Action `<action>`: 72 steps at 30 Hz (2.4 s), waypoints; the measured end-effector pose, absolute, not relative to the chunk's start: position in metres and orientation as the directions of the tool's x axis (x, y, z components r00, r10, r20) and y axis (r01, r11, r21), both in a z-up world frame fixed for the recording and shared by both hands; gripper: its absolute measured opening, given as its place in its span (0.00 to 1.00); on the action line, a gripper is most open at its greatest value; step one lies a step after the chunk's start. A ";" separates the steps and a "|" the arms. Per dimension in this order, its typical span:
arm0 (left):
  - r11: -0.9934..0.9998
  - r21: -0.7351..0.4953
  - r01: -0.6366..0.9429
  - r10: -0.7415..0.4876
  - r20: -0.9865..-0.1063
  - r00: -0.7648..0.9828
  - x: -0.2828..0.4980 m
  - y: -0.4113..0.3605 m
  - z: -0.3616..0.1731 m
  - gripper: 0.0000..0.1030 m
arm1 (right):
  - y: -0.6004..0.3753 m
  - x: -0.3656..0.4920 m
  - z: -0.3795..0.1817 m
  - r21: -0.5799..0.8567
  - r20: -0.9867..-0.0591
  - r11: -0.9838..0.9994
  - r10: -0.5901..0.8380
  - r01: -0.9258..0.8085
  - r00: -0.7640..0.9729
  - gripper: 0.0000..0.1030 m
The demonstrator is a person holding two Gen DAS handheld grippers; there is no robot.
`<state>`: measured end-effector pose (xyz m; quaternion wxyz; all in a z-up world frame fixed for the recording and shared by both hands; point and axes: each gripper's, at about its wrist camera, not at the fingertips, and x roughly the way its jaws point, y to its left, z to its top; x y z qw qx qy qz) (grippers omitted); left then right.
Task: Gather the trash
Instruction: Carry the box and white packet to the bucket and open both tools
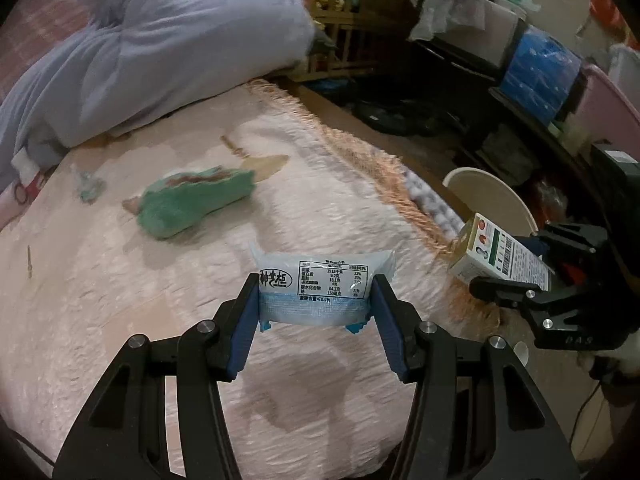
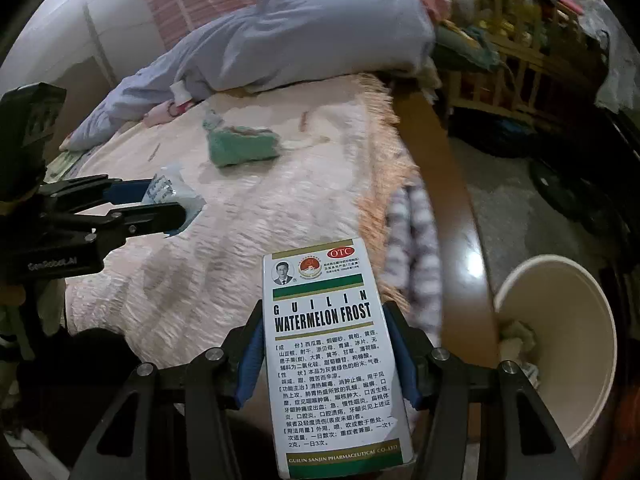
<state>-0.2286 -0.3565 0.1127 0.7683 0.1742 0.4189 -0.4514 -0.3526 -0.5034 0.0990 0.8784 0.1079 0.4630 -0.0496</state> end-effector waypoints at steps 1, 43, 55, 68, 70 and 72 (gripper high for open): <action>0.527 -0.109 0.843 -0.549 -0.801 0.240 -0.231 -0.360 0.113 0.51 | -0.506 -0.356 0.099 0.143 -0.824 0.970 0.008 0.194 0.566 0.52; 0.306 -0.259 0.916 -0.593 -0.805 -0.029 -0.327 -0.555 0.105 0.52 | -0.675 -0.484 0.066 0.162 -0.855 0.788 -0.188 0.593 0.483 0.52; 0.281 -0.424 0.861 -0.635 -0.755 -0.165 -0.322 -0.588 0.097 0.58 | -0.715 -0.488 0.053 0.140 -0.868 0.737 -0.230 0.661 0.440 0.65; 0.406 -0.317 0.857 -0.615 -0.789 -0.001 -0.292 -0.535 0.106 0.58 | -0.693 -0.483 0.045 0.161 -0.874 0.753 -0.192 0.638 0.447 0.72; 0.434 -0.285 0.855 -0.604 -0.796 0.041 -0.284 -0.521 0.107 0.58 | -0.684 -0.478 0.047 0.162 -0.874 0.764 -0.182 0.624 0.450 0.72; 0.458 -0.256 0.851 -0.596 -0.799 0.080 -0.274 -0.505 0.107 0.58 | -0.675 -0.472 0.049 0.161 -0.873 0.777 -0.176 0.608 0.456 0.72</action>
